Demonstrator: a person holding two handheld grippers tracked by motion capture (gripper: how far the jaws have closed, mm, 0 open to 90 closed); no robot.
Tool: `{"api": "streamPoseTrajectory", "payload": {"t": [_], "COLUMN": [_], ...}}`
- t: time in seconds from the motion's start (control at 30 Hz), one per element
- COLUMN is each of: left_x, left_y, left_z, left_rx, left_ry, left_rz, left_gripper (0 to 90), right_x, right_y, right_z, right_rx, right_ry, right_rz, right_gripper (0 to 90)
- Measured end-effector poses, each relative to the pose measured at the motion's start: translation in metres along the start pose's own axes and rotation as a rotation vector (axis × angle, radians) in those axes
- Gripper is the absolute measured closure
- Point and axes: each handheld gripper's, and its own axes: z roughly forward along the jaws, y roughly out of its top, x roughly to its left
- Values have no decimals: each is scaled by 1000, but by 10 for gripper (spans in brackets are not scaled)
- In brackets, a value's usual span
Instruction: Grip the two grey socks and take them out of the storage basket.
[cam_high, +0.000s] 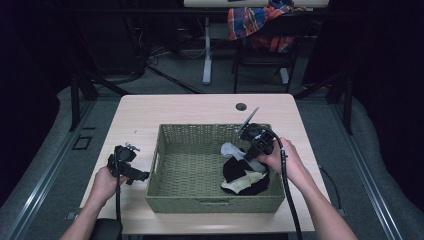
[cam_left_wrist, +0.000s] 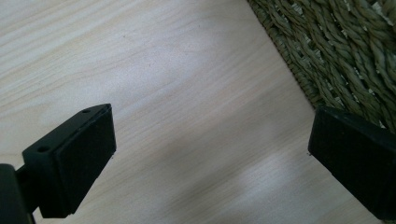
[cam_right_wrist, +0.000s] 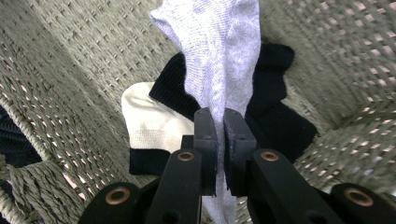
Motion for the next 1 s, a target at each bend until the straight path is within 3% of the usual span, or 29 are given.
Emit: {"api": "streamPoseTrajectory", "payload": {"t": [0.53,1.0], "left_x": [-1,0], "left_y": [0,0], "left_z": [0,0], "left_rx": [3,4], "left_ry": [0,0], "left_rz": [1,-1], "left_gripper": [11,11], "right_x": [-8,-17], "right_y": [0,-9], "right_z": [-39,-68], "right_rx": [-124,-178], "right_ry": [1,-39], "right_rz": [47,77], "right_gripper": [861,861]}}
